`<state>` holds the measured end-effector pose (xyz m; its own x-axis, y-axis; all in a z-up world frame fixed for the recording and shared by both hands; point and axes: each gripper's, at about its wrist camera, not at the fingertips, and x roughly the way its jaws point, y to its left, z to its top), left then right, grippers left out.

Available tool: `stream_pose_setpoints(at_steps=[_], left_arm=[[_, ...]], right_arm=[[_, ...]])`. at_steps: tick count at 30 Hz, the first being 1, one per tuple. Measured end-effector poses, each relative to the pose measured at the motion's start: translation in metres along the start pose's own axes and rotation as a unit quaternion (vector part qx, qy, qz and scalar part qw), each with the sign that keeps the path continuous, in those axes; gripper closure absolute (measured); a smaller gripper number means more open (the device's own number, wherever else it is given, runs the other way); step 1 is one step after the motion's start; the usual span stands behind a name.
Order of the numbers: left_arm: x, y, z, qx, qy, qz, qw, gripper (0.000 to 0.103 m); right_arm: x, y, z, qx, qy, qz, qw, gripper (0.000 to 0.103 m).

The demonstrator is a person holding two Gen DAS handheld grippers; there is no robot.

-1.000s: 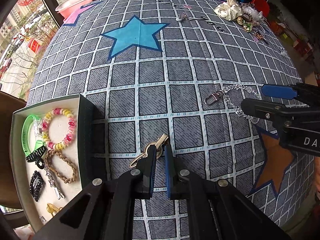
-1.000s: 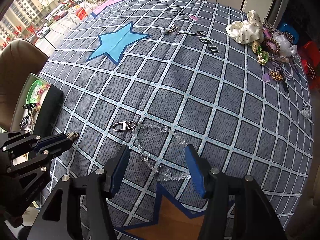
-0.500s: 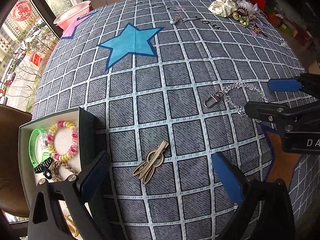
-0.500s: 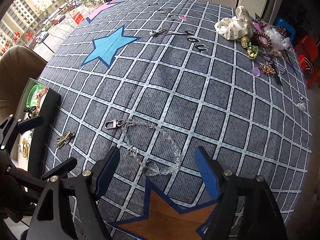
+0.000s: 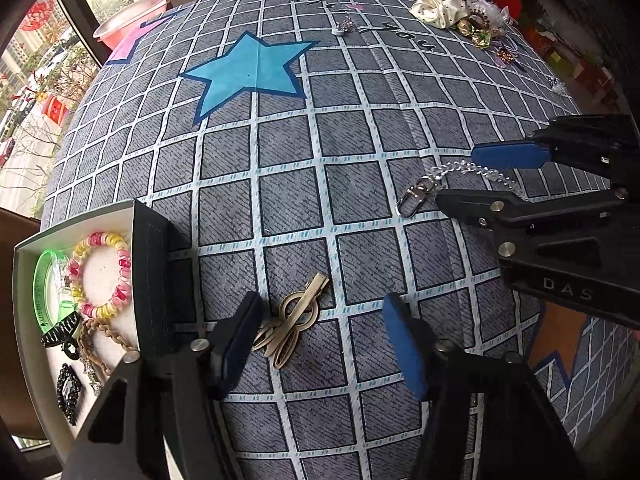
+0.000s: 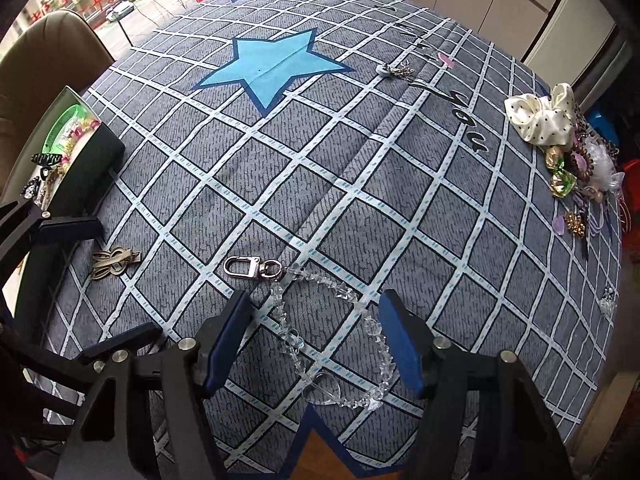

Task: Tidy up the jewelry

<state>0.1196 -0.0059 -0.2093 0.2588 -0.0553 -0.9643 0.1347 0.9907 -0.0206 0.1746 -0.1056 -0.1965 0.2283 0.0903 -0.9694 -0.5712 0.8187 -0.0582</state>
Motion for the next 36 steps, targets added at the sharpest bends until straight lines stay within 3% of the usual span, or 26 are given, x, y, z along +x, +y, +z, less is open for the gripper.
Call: stream_pose_setpoints(at_steps=[1,2,3,5,7,12,16,25,36], left_arm=[[-0.002,-0.001,0.001,0.005,0.000,-0.002,1.0000,0.076],[-0.003,-0.001,0.004,0.006,0.003,-0.004,1.0000,0.079],[-0.004,-0.001,0.005,0.006,0.001,-0.008,1.0000,0.083],[-0.008,0.000,0.006,-0.001,-0.003,-0.020,0.9998,0.085],[-0.015,0.003,0.004,-0.016,-0.009,-0.032,0.9993,0.085],[-0.034,0.005,-0.002,-0.051,-0.022,-0.053,0.9970,0.085],[-0.051,0.008,-0.008,-0.060,-0.035,-0.055,0.9961,0.085],[-0.089,0.030,-0.031,-0.083,-0.057,-0.049,0.9937,0.085],[-0.130,0.079,-0.079,-0.129,-0.081,-0.022,0.9880,0.085]], right_arm=[[-0.001,0.002,0.001,-0.001,0.000,0.000,1.000,0.062],[-0.002,0.003,0.001,0.000,0.001,0.000,1.000,0.080],[-0.002,0.003,0.002,0.002,0.003,0.000,1.000,0.088],[-0.004,0.003,0.002,0.016,0.004,0.002,1.000,0.089],[-0.009,-0.002,0.000,0.042,-0.005,0.018,0.999,0.097],[-0.029,-0.021,-0.010,0.120,-0.020,0.058,0.991,0.098],[-0.042,-0.025,-0.016,0.148,-0.025,0.077,0.986,0.098],[-0.076,-0.015,-0.026,0.172,-0.036,0.099,0.979,0.098],[-0.122,0.030,-0.003,0.145,-0.059,0.124,0.980,0.098]])
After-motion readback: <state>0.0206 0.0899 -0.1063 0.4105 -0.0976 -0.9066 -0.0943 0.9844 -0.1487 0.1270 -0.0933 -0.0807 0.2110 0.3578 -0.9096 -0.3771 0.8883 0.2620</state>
